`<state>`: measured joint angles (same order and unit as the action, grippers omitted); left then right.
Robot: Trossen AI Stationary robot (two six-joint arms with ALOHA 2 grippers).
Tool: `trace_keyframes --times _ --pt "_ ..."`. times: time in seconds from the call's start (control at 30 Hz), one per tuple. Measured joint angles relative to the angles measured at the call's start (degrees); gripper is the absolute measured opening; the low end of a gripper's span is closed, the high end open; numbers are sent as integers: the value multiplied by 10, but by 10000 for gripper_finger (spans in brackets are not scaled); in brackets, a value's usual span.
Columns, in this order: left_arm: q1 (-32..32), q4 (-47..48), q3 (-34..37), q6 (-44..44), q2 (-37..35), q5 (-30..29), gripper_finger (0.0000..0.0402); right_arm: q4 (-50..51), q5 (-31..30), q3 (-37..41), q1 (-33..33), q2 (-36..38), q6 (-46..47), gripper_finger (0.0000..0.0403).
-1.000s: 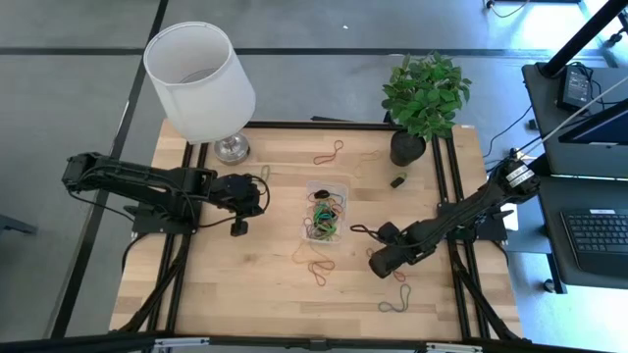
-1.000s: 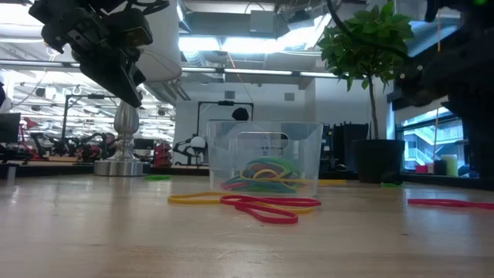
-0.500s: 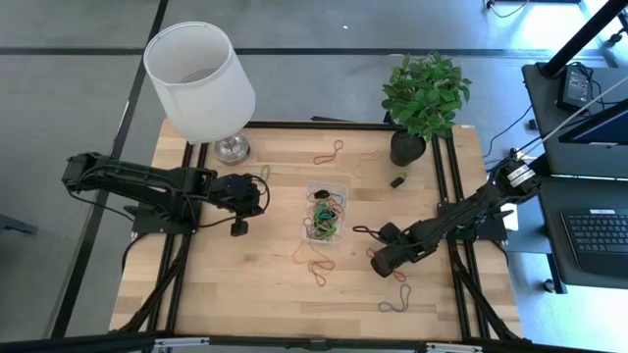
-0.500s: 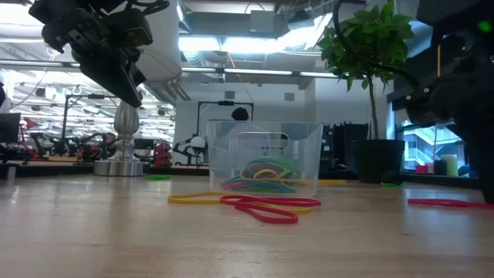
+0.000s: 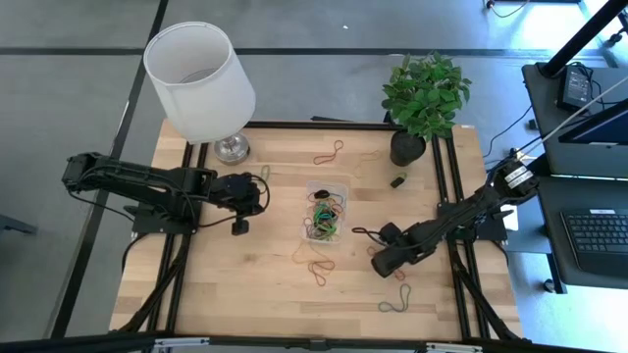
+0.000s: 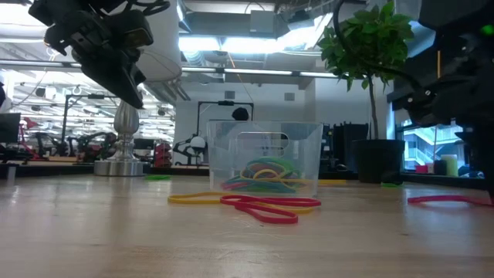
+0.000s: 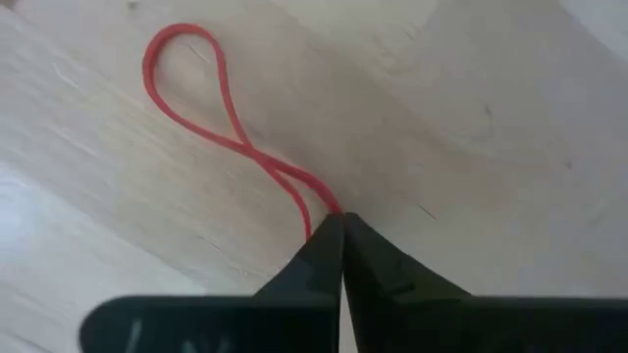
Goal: Pick and place rubber bands into bin
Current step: Put the bottom right red rubber band into the bin
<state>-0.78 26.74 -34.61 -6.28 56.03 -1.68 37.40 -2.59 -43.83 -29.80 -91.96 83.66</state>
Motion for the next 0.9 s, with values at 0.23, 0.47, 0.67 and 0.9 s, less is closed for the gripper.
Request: trace_keyframes --times 0.23,0.47,0.67,0.9 --pt "0 -1 0 16 0 -13 3 71 -17 -69 0 3 -42 3" --pt "1 -22 0 15 0 -13 1 114 -80 -144 0 6 -69 2" --pt "1 -34 0 15 0 -13 2 134 -180 -225 0 6 -131 1" --pt "1 -35 0 15 0 -5 3 134 -296 -329 16 7 -271 0"
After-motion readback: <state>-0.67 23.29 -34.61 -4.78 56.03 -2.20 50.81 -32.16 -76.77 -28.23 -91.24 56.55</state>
